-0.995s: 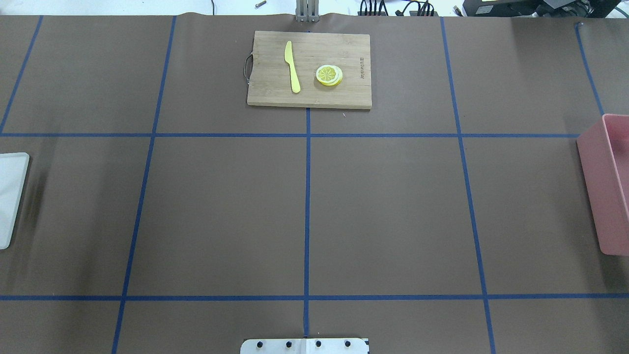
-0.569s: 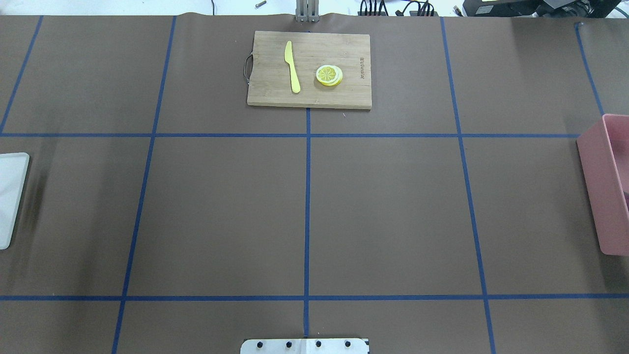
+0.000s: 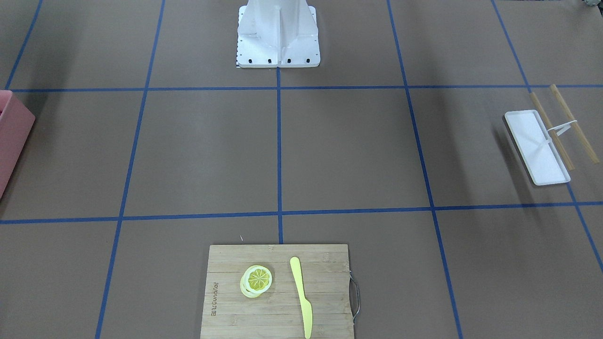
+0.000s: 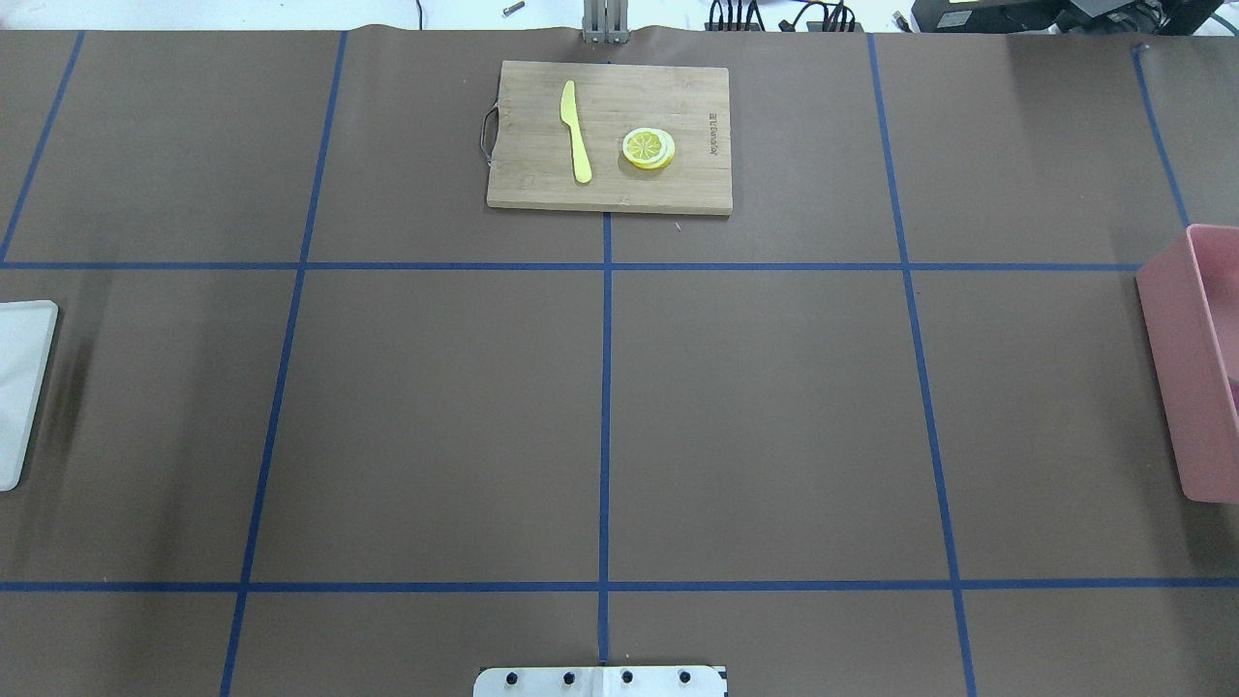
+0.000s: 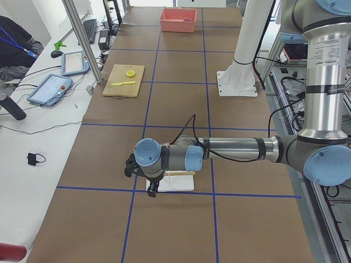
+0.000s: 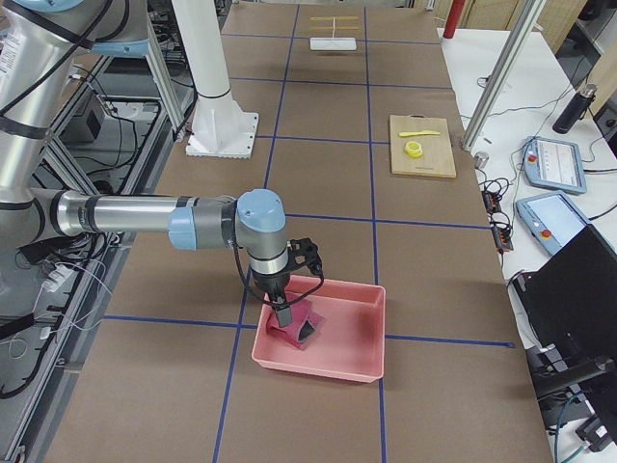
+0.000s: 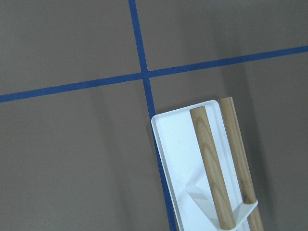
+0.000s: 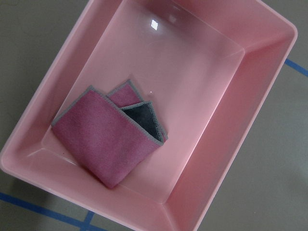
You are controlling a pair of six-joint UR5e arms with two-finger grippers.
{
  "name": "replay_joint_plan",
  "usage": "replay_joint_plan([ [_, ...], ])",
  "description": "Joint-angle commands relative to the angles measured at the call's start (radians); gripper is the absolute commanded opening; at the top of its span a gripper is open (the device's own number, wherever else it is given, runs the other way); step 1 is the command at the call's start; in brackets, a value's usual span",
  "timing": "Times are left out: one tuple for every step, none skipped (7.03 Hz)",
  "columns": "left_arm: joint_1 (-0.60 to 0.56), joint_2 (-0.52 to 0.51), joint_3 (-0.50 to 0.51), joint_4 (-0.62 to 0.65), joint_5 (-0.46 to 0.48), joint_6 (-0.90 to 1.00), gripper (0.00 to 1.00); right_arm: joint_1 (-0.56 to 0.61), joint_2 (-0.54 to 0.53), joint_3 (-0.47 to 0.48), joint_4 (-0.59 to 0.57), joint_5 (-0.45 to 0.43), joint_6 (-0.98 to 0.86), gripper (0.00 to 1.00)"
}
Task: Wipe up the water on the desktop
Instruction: 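Release the cloth in the pink bin and hold the right gripper still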
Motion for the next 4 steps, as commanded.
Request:
replay_joint_plan([
  [0.0, 0.001, 0.005, 0.0, 0.001, 0.0, 0.99, 0.007, 0.012, -0.025, 0.004, -0.004, -0.004, 1.0],
  [0.0, 0.001, 0.005, 0.0, 0.001, 0.0, 0.99, 0.007, 0.035, -0.031, -0.008, 0.031, 0.011, 1.0],
  [0.002, 0.001, 0.005, 0.0, 0.001, 0.0, 0.99, 0.016, 0.027, -0.034, -0.004, 0.066, 0.0, 1.0],
  [0.0, 0.001, 0.005, 0.0, 0.001, 0.0, 0.99, 0.018, 0.053, -0.041, 0.001, 0.045, -0.001, 1.0],
])
